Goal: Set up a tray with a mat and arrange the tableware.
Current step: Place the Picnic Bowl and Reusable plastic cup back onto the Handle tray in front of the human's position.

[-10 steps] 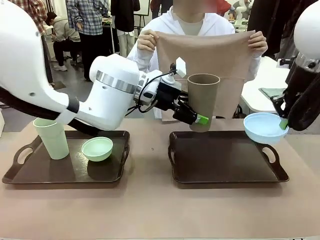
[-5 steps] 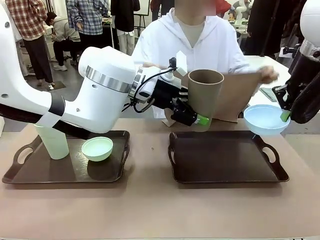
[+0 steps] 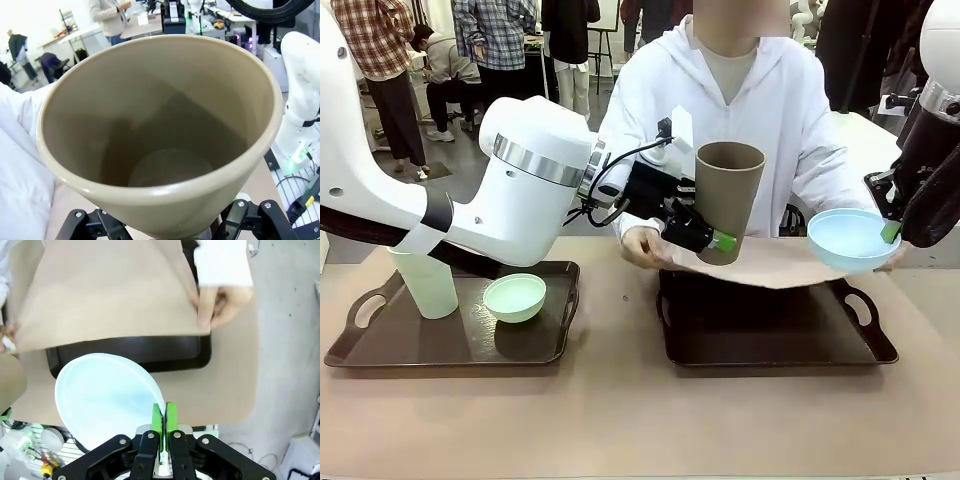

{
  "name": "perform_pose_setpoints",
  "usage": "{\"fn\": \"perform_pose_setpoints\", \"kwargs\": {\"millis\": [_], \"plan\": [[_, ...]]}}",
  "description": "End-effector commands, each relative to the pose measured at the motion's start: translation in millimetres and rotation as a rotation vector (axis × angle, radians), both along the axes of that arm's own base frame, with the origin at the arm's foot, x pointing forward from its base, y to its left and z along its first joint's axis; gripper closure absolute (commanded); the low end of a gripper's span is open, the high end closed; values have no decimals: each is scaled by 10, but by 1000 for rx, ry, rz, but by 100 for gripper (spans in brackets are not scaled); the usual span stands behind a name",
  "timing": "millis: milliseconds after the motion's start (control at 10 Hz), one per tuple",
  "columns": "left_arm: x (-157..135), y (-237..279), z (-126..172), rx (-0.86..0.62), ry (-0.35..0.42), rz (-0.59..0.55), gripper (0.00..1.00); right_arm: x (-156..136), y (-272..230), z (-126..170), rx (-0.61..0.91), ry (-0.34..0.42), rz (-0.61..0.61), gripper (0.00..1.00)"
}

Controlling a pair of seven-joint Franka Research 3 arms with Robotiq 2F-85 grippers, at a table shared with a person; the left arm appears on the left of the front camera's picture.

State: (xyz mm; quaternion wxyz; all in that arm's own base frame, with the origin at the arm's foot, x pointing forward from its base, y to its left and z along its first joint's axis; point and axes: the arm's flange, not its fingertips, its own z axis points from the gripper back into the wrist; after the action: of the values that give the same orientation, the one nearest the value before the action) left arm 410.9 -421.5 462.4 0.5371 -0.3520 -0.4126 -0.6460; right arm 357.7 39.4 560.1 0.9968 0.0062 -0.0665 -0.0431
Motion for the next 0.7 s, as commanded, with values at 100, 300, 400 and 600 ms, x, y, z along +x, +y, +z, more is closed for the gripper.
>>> {"fn": "perform_pose_setpoints", "kwargs": {"millis": [100, 300, 400, 600], "plan": [[13, -19, 30, -10, 6, -10, 100, 0, -2, -16, -2, 4, 1, 100], [13, -19, 30, -10, 6, -10, 100, 0, -2, -16, -2, 4, 1, 100], [13, -19, 30, -10, 6, -10, 100, 0, -2, -16, -2, 4, 1, 100], [13, -19, 30, -10, 6, -10, 100, 0, -2, -16, -2, 4, 1, 100]]}}
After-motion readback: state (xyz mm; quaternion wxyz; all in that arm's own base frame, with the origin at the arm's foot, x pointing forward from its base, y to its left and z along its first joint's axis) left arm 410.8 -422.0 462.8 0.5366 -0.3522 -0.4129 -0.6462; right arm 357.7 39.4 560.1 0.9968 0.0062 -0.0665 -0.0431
